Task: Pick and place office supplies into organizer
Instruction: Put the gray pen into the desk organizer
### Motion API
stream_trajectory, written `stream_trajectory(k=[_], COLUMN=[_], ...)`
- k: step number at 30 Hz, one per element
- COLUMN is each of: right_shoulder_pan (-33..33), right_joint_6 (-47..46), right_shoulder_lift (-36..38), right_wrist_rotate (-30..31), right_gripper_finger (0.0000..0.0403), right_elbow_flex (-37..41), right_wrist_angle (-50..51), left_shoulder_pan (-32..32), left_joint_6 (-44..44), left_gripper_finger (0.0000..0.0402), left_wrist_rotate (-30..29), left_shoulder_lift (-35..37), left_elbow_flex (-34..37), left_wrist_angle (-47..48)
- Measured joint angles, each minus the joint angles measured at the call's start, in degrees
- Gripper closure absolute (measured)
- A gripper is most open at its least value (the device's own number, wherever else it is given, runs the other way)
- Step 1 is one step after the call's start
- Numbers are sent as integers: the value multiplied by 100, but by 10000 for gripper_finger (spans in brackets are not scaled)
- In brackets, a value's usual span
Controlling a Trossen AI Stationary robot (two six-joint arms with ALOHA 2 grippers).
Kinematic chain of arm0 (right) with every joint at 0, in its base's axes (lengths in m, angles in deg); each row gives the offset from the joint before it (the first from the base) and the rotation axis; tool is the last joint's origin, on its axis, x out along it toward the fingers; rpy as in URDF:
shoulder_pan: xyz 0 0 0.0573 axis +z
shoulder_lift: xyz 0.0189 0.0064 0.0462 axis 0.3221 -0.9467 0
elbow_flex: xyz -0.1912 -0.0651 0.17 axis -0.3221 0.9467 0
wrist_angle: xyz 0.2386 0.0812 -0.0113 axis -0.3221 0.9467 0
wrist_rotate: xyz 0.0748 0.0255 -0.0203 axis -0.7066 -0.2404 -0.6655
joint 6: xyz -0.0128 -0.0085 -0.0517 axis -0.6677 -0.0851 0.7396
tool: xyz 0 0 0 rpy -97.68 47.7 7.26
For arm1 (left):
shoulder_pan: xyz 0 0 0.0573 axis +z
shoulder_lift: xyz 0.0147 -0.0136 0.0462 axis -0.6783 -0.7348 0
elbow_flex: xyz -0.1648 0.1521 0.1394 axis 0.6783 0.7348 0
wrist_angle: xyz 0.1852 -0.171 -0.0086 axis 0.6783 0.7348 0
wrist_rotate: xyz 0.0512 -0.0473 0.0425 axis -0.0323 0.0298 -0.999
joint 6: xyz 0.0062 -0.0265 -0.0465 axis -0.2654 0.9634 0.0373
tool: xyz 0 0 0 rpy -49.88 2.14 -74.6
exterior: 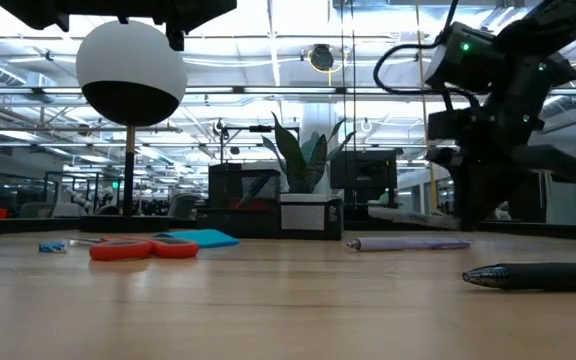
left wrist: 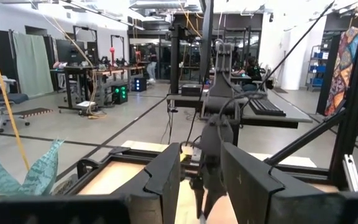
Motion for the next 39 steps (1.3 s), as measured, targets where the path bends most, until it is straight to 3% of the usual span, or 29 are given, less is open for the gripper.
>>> stream_trajectory(k=[12,18,27,35,39], right_shoulder_pan=[58,105,107,107,105], right_joint_6=[-232,-169,11,35,90], right_shoulder_lift=[1008,1448,1507,1404,1217], right_wrist_rotate=[-48,-344,-816,-815,-989], right_gripper_finger=[375,375,375,375,375], right_elbow_flex=[-11,-13,-13,-19,-25], right_wrist_angle=[-1074,-1878,-3556,-4322,-4879], left_shoulder_pan=[-71,-118,-118,-140,-131], left_joint_6=[-609,-754,-663,-651,-690], left_gripper_finger=[275,229,150,147,156], left_wrist_rotate=[88,117,117,327,327], left_shoulder_lift=[0,0,-130,-905,-1366], left_elbow_flex=[0,0,-2,-154,-564], left_wrist_angle=[147,142,-474,-1290,-1386])
